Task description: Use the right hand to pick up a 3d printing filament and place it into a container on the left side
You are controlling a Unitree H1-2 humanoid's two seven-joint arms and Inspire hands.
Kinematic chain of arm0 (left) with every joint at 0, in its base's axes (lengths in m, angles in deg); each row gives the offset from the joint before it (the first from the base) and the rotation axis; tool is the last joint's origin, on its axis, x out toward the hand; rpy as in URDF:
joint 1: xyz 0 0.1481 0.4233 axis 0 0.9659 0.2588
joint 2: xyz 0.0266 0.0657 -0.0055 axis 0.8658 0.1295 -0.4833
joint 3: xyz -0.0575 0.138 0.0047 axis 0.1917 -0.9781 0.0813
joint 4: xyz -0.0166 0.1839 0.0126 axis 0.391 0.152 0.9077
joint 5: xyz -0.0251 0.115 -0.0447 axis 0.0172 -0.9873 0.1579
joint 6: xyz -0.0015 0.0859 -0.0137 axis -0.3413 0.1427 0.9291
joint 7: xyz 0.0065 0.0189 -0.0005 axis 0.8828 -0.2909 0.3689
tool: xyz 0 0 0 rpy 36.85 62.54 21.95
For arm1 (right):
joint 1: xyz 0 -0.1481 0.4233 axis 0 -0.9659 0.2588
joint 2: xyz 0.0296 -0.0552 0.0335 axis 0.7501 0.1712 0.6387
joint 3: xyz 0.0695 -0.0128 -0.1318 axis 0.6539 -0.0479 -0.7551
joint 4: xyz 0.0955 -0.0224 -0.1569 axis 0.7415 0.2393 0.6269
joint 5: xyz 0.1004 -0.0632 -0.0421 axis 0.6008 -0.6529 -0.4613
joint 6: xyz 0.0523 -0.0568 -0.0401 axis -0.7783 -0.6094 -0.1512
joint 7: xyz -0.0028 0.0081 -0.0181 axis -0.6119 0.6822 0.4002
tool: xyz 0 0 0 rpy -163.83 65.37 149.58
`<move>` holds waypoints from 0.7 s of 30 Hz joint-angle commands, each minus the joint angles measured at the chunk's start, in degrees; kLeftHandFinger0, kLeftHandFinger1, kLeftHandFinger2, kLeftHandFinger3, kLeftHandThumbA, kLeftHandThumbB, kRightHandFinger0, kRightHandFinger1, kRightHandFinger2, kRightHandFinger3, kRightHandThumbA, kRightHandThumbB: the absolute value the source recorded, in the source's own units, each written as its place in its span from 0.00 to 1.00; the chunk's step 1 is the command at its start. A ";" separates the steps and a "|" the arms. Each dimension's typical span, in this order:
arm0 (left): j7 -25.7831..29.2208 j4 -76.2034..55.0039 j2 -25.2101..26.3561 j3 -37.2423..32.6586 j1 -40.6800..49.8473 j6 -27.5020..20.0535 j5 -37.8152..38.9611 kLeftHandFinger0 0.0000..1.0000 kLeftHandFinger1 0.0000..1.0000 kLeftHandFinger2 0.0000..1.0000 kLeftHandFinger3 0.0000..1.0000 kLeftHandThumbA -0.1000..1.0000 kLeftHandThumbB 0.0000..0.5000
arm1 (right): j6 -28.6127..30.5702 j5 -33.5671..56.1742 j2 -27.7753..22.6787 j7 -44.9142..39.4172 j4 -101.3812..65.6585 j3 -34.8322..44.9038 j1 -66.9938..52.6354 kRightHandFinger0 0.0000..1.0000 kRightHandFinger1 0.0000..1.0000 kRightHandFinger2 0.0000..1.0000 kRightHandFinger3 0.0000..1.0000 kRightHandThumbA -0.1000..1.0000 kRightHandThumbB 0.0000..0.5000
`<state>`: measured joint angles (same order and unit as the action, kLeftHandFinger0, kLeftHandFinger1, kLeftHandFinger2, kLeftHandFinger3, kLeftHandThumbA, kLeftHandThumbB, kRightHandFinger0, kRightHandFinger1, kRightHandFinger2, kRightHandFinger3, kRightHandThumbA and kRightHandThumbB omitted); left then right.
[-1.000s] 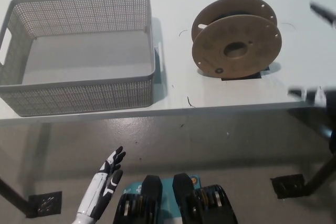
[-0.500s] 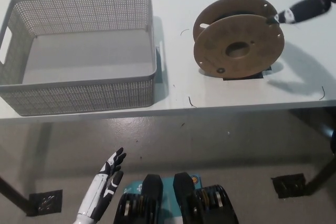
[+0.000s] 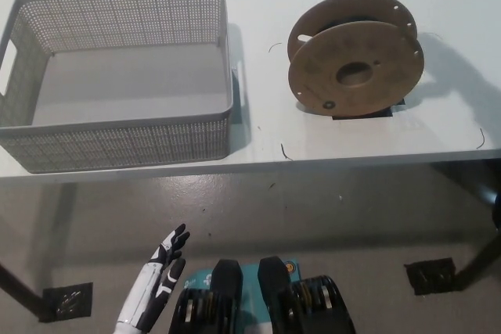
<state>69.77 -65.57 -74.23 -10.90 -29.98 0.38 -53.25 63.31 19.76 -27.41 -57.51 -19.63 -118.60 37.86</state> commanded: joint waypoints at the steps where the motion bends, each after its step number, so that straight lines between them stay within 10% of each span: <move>1: -0.60 -0.63 0.64 -0.52 0.07 -2.27 -0.48 1.00 1.00 1.00 1.00 1.00 0.35 | 0.15 -2.32 -0.05 -10.10 5.05 -1.81 10.86 1.00 1.00 1.00 1.00 1.00 0.98; 6: -0.67 -1.09 0.59 -0.75 0.87 -1.76 -0.62 1.00 1.00 1.00 1.00 1.00 0.27 | 7.19 0.46 2.91 -14.90 14.85 -0.85 15.22 1.00 1.00 1.00 1.00 1.00 0.61; 21: -0.84 -0.56 0.62 -0.67 1.12 -2.77 -0.13 1.00 1.00 1.00 1.00 0.76 0.15 | 9.13 -5.63 13.24 -15.69 33.75 -4.32 22.04 1.00 1.00 1.00 1.00 1.00 0.69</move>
<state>69.15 -65.07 -74.05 -11.47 -29.16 0.02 -53.35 69.39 16.85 -15.60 -73.15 12.15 -122.60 54.19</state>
